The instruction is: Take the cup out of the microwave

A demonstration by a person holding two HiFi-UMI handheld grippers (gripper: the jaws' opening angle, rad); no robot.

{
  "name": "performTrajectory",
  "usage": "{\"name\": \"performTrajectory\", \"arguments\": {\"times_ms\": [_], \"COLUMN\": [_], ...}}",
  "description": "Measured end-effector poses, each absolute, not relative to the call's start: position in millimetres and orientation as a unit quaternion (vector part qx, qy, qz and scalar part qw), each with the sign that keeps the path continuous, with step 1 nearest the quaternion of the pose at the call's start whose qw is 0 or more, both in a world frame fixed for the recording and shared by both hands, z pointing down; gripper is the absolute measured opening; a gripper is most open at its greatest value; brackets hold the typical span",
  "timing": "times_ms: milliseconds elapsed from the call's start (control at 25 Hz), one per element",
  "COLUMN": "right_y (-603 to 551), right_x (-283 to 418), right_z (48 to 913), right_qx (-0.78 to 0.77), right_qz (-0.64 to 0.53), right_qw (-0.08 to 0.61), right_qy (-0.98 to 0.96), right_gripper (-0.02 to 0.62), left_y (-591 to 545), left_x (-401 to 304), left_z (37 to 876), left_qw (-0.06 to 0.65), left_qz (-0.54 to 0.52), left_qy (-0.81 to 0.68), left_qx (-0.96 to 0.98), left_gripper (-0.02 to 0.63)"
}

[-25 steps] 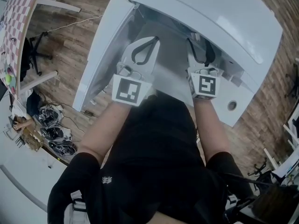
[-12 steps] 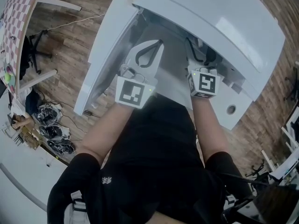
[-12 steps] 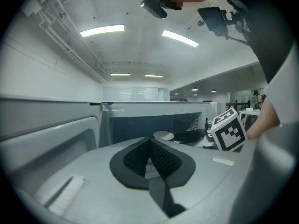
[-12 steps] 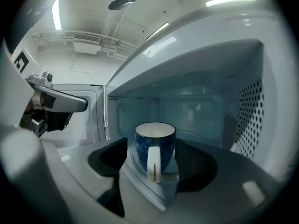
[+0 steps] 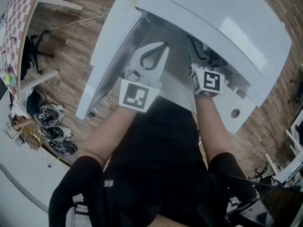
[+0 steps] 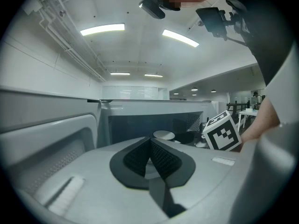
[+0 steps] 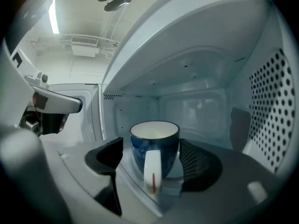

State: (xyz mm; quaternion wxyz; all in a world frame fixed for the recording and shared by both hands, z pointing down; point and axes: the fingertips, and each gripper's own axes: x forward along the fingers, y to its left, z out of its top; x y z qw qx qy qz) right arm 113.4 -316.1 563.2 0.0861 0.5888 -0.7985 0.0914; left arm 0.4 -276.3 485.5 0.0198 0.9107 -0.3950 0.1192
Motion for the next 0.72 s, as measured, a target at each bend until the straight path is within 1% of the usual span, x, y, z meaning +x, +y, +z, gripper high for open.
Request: {"name": "performTrajectory", "arguments": {"times_ms": [240,400,480,720], "right_y": [-326.3,-333.1,-335.3,-342.8], "right_x": [112.9,112.2,110.9,110.8], "right_z": [566.9,573.3,575.7,579.2], "right_qx": [0.592,0.592,0.591,0.591], "right_qz": [0.089,0.096,0.099,0.101], "right_qw": [0.082,0.093,0.098,0.099], "right_qy": [-0.797,-0.795,-0.795,-0.794], "right_gripper": [0.376,0.377,0.391,0.397], "left_y": [-278.8,-281.2,-282.0,-283.3], "left_x": [-5.2,-8.5,-10.5,-12.2], "left_z": [484.7,481.6,479.2,478.0], "left_qw": [0.019,0.017,0.015,0.012], "left_qz": [0.123,0.121,0.121,0.125], "left_qy": [-0.4,-0.406,-0.409,-0.41], "left_qx": [0.908,0.906,0.904,0.903], "left_gripper": [0.003,0.003,0.003,0.003]}}
